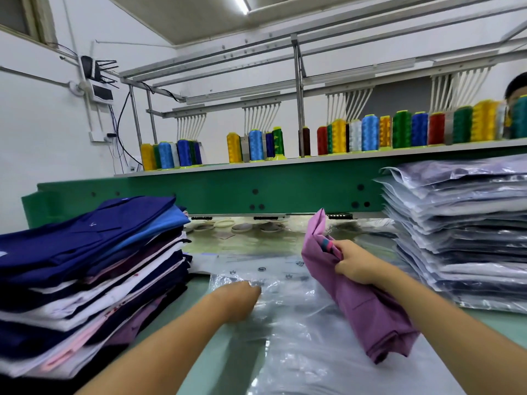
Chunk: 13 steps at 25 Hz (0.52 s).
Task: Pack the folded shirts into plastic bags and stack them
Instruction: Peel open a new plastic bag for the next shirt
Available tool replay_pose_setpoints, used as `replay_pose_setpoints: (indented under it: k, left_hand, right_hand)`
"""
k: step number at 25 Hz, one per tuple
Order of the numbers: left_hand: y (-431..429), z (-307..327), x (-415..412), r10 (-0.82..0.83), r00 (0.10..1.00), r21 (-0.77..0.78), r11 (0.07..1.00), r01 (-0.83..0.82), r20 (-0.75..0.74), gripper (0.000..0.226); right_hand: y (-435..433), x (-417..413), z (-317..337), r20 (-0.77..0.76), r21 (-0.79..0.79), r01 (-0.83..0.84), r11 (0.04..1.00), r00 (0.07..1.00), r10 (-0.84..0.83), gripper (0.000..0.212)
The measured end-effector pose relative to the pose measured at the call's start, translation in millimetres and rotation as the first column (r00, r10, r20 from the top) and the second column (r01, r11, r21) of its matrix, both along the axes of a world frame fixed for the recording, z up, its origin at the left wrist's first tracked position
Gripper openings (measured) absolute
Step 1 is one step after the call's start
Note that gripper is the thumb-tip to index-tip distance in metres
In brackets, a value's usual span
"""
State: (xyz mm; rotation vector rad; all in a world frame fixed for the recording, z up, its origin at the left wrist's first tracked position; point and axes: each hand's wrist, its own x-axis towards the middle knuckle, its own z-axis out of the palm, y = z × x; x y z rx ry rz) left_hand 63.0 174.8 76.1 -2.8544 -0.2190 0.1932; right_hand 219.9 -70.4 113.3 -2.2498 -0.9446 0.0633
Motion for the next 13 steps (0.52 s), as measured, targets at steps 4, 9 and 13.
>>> replay_pose_setpoints:
  k: [4, 9, 13]
  left_hand:
    - [-1.4, 2.6, 8.4, 0.049, 0.984, -0.075, 0.997, -0.037, 0.172, 0.033]
    - [-1.8, -2.6, 33.7, 0.264, 0.923, -0.606, 0.794, -0.044, 0.279, 0.030]
    - [2.2, 0.5, 47.7, 0.548, 0.814, -0.943, 0.333, -0.002, 0.192, 0.030]
  right_hand:
    - [1.4, -5.7, 5.7, 0.115, -0.014, -0.077, 0.997, 0.990, 0.078, 0.039]
    - [9.0, -28.3, 8.6, 0.286, -0.079, -0.170, 0.982, 0.940, 0.186, 0.062]
    - [1.3, -34.4, -9.2, 0.304, -0.226, -0.179, 0.957, 0.921, 0.244, 0.082]
